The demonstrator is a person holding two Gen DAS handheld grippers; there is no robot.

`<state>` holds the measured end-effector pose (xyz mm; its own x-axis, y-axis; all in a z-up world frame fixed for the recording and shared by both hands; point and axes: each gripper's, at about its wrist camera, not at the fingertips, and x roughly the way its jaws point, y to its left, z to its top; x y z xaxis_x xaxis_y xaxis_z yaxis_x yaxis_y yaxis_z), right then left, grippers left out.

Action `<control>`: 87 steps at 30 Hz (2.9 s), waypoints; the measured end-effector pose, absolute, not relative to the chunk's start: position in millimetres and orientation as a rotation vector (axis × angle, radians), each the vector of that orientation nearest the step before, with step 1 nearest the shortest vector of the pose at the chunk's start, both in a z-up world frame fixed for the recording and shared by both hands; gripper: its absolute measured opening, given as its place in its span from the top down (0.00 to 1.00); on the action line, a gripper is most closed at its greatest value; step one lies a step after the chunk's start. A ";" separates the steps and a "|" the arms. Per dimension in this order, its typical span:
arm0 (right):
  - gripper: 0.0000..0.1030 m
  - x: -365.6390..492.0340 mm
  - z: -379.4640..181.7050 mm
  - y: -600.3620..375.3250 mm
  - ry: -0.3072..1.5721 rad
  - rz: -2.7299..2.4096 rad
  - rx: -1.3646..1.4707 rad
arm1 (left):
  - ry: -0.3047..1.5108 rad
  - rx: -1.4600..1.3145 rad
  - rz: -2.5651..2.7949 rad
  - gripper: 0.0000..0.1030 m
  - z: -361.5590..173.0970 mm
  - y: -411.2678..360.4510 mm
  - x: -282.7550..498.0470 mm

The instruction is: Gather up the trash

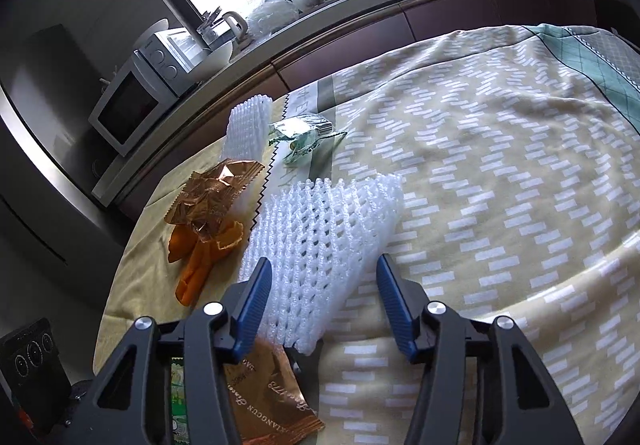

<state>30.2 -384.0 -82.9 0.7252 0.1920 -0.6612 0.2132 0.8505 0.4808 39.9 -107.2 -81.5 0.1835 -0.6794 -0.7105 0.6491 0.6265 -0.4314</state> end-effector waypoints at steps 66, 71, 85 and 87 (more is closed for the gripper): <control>0.90 -7.8 -4.7 -315.6 0.551 0.332 0.547 | 0.926 -0.115 -0.796 0.96 -66.5 -18.6 44.3; 0.90 -0.7 -7.8 -297.9 0.571 0.389 0.549 | 0.896 -0.114 -0.777 0.99 -57.0 -7.3 39.8; 0.90 39.0 -10.0 -231.1 0.627 0.552 0.541 | 0.806 -0.147 -0.631 0.99 -28.7 58.3 38.5; 0.90 46.4 -8.8 -221.7 0.635 0.583 0.535 | 0.792 -0.149 -0.601 0.99 -23.9 70.3 39.3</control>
